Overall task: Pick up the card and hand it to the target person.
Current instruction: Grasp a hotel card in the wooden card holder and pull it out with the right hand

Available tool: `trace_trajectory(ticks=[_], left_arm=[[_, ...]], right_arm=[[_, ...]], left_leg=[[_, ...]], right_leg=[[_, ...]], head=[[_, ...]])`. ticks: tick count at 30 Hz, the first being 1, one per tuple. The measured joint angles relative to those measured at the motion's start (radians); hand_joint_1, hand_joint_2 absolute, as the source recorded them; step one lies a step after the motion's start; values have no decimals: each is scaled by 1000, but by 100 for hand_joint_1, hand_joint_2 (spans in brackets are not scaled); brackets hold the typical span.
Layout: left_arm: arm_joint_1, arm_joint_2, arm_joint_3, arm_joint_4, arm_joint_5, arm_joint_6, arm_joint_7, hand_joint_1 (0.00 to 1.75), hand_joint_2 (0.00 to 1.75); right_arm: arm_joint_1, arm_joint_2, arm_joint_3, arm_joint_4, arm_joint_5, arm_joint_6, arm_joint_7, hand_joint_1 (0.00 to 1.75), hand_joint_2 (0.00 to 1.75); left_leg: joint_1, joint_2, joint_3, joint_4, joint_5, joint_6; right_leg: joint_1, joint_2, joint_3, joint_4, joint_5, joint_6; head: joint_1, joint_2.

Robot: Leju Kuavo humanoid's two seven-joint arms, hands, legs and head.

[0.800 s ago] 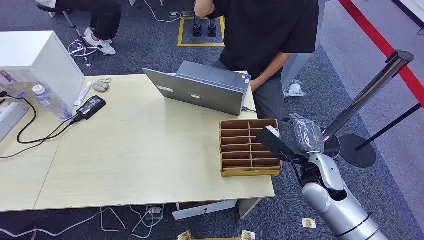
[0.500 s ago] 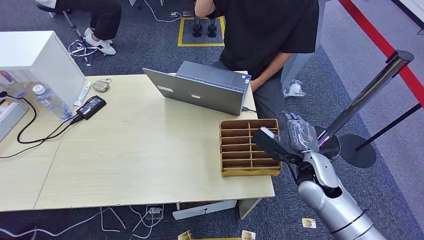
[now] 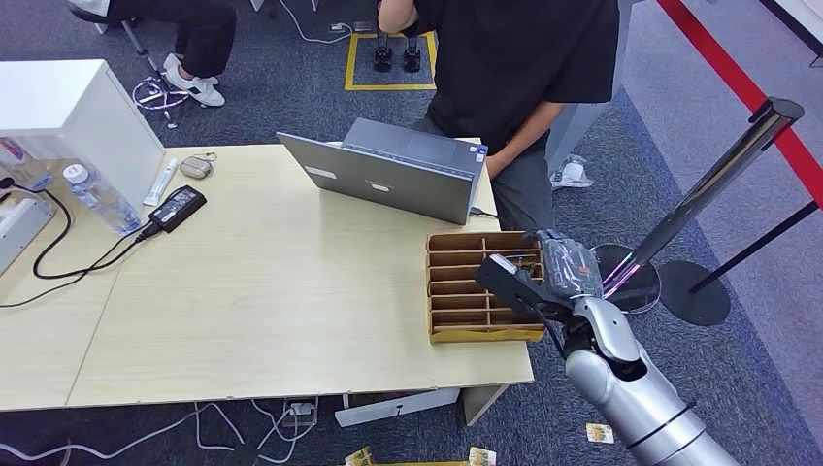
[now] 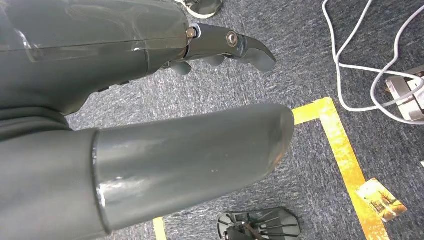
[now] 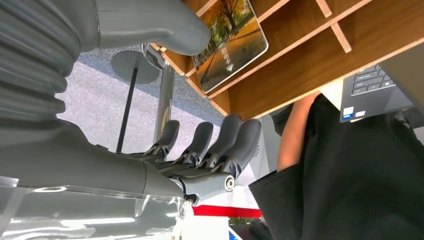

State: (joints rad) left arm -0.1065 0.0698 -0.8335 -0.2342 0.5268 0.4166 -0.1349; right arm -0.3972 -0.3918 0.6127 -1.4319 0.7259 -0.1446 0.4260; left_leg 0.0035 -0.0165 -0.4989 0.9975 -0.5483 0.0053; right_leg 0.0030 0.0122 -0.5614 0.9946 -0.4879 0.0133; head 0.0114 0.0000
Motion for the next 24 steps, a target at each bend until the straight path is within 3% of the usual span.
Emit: trace_trajectory(ticks=[3, 11, 18, 24], left_arm=[[0, 0, 0, 0, 0, 0, 0, 0, 0], [0, 0, 0, 0, 0, 0, -1, 0, 0], [0, 0, 0, 0, 0, 0, -1, 0, 0], [0, 0, -1, 0, 0, -1, 3, 0, 0]], right_arm=[[-1, 4, 5, 8, 1, -2, -2, 91, 175], [-1, 11, 15, 26, 10, -9, -8, 82, 175], [-2, 17, 19, 42, 12, -10, -8, 85, 175], [-2, 22, 28, 51, 12, -10, -8, 95, 175]], left_leg=[[0, 0, 0, 0, 0, 0], [0, 0, 0, 0, 0, 0], [0, 0, 0, 0, 0, 0], [0, 0, 0, 0, 0, 0]], right_leg=[[0, 0, 0, 0, 0, 0], [0, 0, 0, 0, 0, 0], [0, 0, 0, 0, 0, 0], [0, 0, 0, 0, 0, 0]], head=[[0, 0], [0, 0], [0, 0], [0, 0]])
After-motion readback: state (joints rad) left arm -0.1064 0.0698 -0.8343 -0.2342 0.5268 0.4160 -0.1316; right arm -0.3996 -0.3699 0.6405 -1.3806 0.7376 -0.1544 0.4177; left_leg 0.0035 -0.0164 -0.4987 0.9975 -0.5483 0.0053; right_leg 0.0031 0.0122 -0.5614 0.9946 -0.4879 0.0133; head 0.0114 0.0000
